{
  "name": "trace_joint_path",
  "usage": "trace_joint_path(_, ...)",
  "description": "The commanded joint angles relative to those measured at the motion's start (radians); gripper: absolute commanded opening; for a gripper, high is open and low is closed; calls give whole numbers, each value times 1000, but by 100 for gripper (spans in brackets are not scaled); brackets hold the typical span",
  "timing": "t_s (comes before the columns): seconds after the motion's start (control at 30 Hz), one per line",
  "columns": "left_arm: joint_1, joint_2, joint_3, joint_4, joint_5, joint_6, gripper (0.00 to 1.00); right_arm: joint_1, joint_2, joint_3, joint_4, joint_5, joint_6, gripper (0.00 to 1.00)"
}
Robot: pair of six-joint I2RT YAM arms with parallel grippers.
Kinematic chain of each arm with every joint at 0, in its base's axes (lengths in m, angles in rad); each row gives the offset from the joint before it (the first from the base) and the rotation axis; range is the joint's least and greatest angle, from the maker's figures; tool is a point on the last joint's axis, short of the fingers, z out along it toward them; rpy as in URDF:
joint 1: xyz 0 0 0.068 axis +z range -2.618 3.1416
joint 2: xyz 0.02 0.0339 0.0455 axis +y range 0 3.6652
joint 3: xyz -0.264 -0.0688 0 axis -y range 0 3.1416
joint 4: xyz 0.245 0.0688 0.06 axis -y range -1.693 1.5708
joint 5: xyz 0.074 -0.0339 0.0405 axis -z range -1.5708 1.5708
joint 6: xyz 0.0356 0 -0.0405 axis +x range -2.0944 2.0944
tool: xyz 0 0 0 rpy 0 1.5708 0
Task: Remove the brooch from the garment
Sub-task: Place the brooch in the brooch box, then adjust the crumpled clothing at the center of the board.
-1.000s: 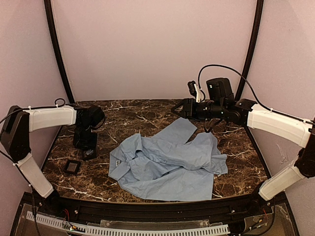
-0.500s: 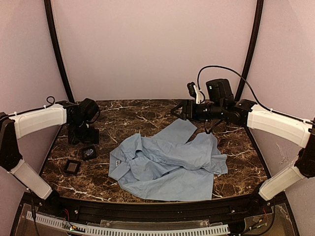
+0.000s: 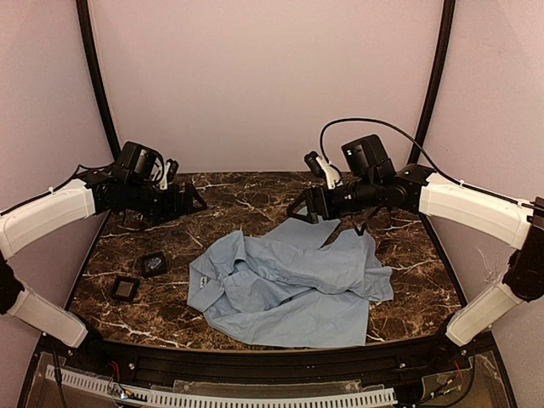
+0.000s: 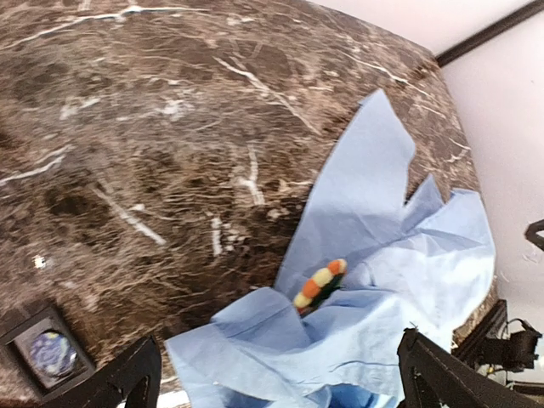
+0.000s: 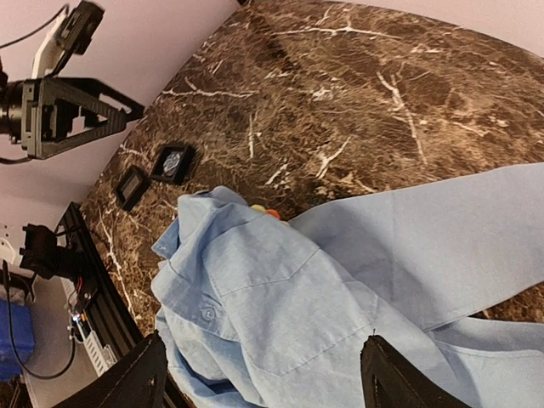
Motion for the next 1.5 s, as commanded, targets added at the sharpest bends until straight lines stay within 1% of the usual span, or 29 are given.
trace_joint_path(0.0, -70, 87, 52, 129, 182, 15, 99, 74, 84, 34, 2, -75, -83, 78)
trace_joint_path(0.1, -119, 130, 75, 132, 175, 31, 99, 118, 131, 32, 11, -47, -97, 77)
trace_joint_path(0.27, -161, 200, 107, 120, 172, 54, 99, 171, 180, 21, 35, -6, -104, 72)
trace_joint_path(0.37, -181, 226, 124, 105, 172, 75, 99, 187, 205, 18, 40, 51, -109, 68)
trace_joint_path(0.5, -197, 269, 154, 68, 133, 114, 99, 213, 244, 26, 31, 97, -157, 62)
trace_joint_path(0.67, -201, 309, 165, 68, 86, 129, 92, 239, 283, 16, 41, 133, -164, 53)
trace_joint_path(0.73, -204, 324, 176, 67, 69, 134, 89, 245, 290, 11, 50, 142, -159, 48)
trace_joint_path(0.77, -208, 333, 182, 67, 60, 136, 86, 246, 292, 8, 56, 144, -157, 43)
trace_joint_path(0.8, -210, 338, 185, 68, 58, 137, 84, 248, 292, 4, 63, 145, -154, 36)
trace_joint_path(0.87, -213, 349, 188, 67, 52, 137, 70, 253, 292, -2, 73, 147, -150, 21)
trace_joint_path(0.9, -215, 351, 181, 65, 45, 138, 65, 256, 291, -3, 74, 149, -149, 15)
trace_joint_path(0.93, -217, 349, 174, 65, 40, 138, 55, 260, 289, -7, 73, 150, -149, 10)
trace_joint_path(0.97, -219, 339, 155, 69, 30, 141, 49, 263, 288, -12, 72, 153, -148, 5)
trace_joint_path(1.0, -220, 333, 141, 71, 25, 142, 37, 266, 285, -19, 69, 152, -147, 2)
trace_joint_path(1.03, -220, 313, 113, 76, 22, 148, 31, 269, 281, -29, 66, 152, -147, 0)
trace_joint_path(1.07, -220, 303, 100, 79, 24, 150, 23, 274, 275, -40, 62, 153, -144, 0)
trace_joint_path(1.13, -222, 236, 31, 115, 50, 155, 15, 282, 255, -69, 53, 153, -136, 0)
trace_joint_path(1.23, -222, 159, -47, 166, 117, 141, 10, 298, 200, -134, 41, 144, -125, 0)
trace_joint_path(1.33, -222, 79, -138, 193, 175, 100, 10, 311, 144, -193, 30, 121, -118, 0)
trace_joint_path(1.47, -228, 35, -225, 189, 206, 71, 10, 317, 103, -264, 14, 79, -105, 0)
